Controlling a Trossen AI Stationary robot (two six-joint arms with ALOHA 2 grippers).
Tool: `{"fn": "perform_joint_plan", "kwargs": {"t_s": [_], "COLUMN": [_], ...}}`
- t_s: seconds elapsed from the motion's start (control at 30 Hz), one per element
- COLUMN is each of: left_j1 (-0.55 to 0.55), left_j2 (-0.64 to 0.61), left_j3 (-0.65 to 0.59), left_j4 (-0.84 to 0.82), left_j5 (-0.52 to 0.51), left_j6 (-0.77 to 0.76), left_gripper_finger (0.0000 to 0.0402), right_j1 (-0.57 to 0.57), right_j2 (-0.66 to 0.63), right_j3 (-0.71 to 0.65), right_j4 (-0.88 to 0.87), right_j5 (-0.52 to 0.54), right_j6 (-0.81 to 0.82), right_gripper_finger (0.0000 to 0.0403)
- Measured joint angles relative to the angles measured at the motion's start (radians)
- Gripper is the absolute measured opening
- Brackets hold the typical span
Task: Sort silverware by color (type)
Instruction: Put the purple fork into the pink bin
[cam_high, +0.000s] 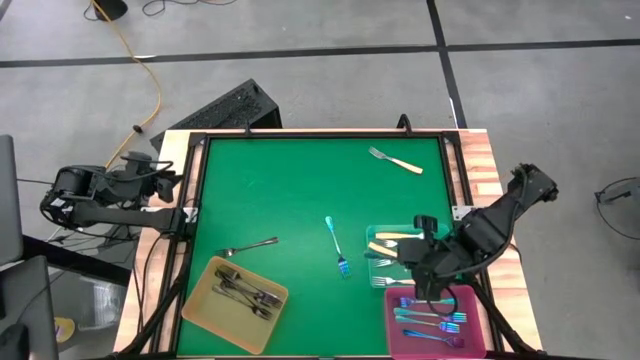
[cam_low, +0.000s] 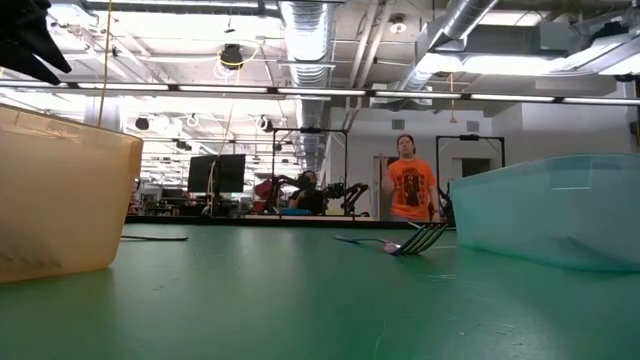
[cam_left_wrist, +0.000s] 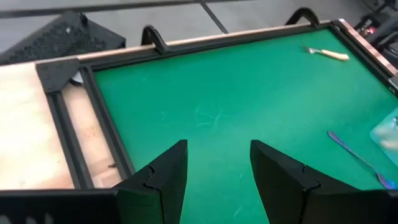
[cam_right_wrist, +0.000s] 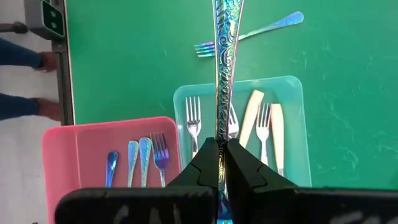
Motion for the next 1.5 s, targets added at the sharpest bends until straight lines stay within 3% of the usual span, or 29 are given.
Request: {"fn": "perform_joint_plan", "kwargs": {"t_s": [1.5], "left_j1": [0.0], "left_j2": [0.0], "left_j3": [0.0], "left_j4": [0.0], "left_j5": [0.013], "left_j6": [0.0], "left_gripper_finger": [0.0158], "right_j1": [0.013], "right_j2": [0.0], "right_j3": [0.0], "right_j4": [-0.009], "right_j5": [0.004], "right_j6": [-0.051], "right_gripper_finger": [0.003]}}
